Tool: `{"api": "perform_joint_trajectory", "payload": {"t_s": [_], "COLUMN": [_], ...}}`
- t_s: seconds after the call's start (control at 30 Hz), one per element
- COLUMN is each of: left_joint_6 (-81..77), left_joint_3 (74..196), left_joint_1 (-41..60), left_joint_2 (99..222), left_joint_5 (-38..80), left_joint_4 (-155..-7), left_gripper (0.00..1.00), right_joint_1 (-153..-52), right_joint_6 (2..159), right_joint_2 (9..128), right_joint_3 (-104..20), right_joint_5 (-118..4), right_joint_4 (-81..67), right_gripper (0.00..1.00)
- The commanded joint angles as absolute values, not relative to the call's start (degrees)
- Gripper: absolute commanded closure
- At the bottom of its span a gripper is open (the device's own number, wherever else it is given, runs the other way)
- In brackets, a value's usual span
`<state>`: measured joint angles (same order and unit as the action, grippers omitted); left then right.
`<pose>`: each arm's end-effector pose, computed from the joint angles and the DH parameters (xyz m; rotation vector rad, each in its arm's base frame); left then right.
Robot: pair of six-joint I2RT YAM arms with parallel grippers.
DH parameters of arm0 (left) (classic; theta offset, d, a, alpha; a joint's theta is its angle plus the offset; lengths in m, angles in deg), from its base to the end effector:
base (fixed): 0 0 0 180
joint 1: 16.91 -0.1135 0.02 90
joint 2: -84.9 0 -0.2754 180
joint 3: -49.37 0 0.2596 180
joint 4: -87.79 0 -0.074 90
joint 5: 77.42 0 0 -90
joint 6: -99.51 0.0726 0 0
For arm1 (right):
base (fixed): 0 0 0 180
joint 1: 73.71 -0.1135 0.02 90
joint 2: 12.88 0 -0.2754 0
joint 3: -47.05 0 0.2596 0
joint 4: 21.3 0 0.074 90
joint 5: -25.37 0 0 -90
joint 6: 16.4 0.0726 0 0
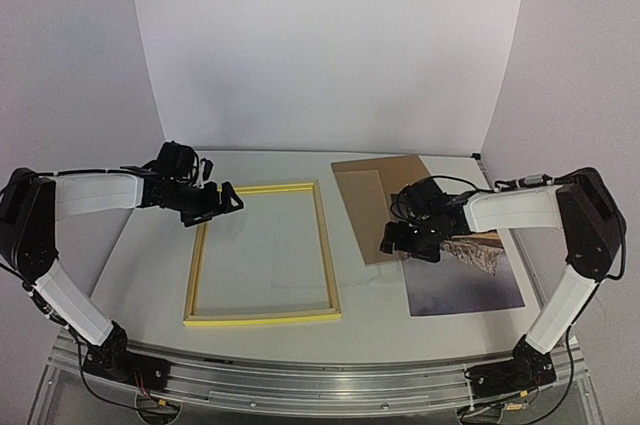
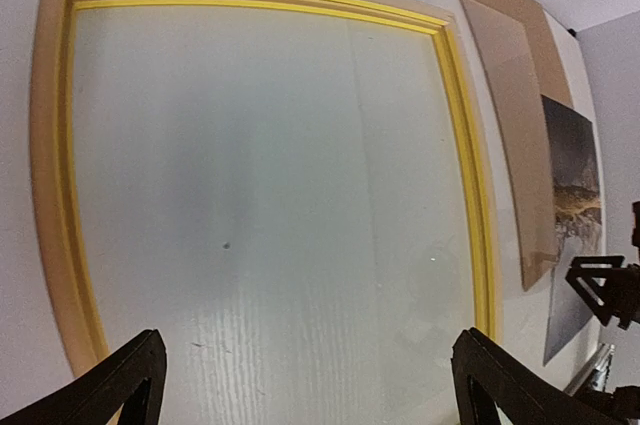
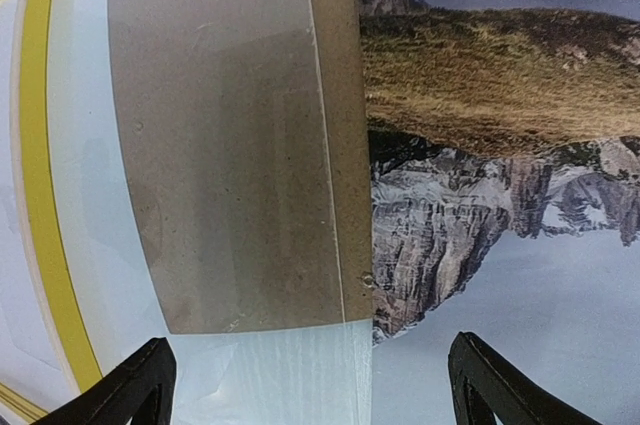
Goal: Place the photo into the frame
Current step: Adjust the photo frame at the center of the board, then pick up the photo frame item at the center of the board.
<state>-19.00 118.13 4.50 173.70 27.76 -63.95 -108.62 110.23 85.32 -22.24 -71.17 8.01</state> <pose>0.3226 -0.1469 0.1923 -0.0282 2.5023 -0.7036 0.3028 0.2012 0.1364 0.0816 2.6083 0.3132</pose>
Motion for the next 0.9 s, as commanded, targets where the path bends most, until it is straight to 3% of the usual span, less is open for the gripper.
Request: {"api": "perform_joint_trajectory", "payload": {"t_s": [0.0,0.27,0.87], "left_joint_6": [-23.03,-26.79,-31.39], "left_joint_3": [117.16,117.71,116.79], "left_joint_1": [5.81,10.04,14.11], "left_joint_2": [178.84,188.01,198.62], "left_joint_5": [44.74,49.68,48.75], "left_joint_4": [-75.93,-83.46,-88.88], "left_gripper": [0.01,0.00,0.01], "right_joint_1": [-108.47,-106.87,-106.38], "right_joint_6": [111.33,112.66,115.15], "right_joint_2": [88.66,91.72,89.24], "right_joint_3": [-25.59,-26.08,-25.20], "right_joint_5": [-65.84,-59.16,-46.06], "right_joint_4": [6.83,4.55,-0.32], "right_gripper": [0.08,0.11,0.32]}}
